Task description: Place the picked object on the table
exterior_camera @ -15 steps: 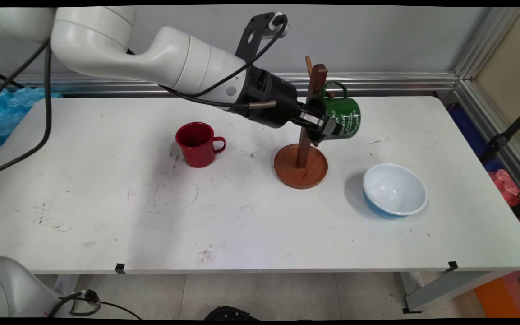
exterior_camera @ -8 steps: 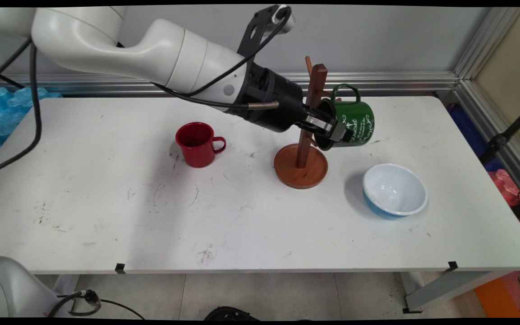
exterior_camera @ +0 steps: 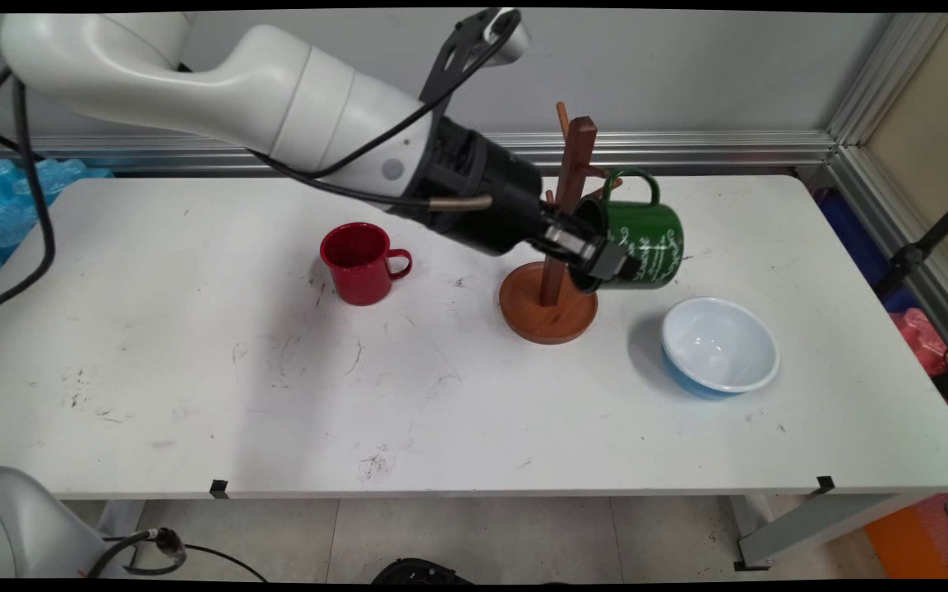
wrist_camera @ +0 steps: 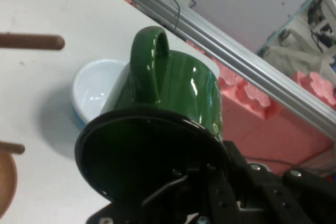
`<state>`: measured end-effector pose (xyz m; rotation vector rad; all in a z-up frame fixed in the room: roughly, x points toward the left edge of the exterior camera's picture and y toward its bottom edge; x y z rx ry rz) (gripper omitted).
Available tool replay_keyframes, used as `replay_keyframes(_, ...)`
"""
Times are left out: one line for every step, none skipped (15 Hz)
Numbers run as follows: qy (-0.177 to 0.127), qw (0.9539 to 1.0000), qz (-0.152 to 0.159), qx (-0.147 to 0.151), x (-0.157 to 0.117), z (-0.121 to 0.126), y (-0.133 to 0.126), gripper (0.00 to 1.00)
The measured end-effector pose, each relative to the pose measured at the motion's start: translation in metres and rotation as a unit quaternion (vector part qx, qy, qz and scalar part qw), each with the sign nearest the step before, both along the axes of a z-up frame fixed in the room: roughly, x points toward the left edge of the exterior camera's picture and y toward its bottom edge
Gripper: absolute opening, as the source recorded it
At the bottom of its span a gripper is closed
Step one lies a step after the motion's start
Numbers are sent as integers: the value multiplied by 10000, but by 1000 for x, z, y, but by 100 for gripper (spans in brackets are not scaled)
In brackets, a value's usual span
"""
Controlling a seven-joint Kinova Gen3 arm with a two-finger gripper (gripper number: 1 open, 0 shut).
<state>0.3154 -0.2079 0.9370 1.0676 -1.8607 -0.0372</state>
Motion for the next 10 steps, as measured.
replay_keyframes(-76, 10000, -62, 5, 4, 1, 4, 0)
replay_keyframes(-148, 9998, -118, 8, 8, 3, 7, 0)
replay_keyframes(-239, 9995, -190, 3, 14, 4, 11, 0)
replay_keyframes(-348, 9991, -256, -4, 20, 6, 14, 0)
replay_keyframes(-440, 9986, -309, -13, 25, 7, 17, 0)
replay_keyframes(-557, 9978, -367, -27, 32, 8, 19, 0)
replay_keyframes(-687, 9967, -418, -42, 38, 9, 22, 0)
replay_keyframes(-804, 9957, -462, -57, 44, 9, 23, 0)
replay_keyframes(-888, 9948, -490, -65, 48, 10, 24, 0)
replay_keyframes(-1019, 9933, -532, -72, 54, 10, 25, 0)
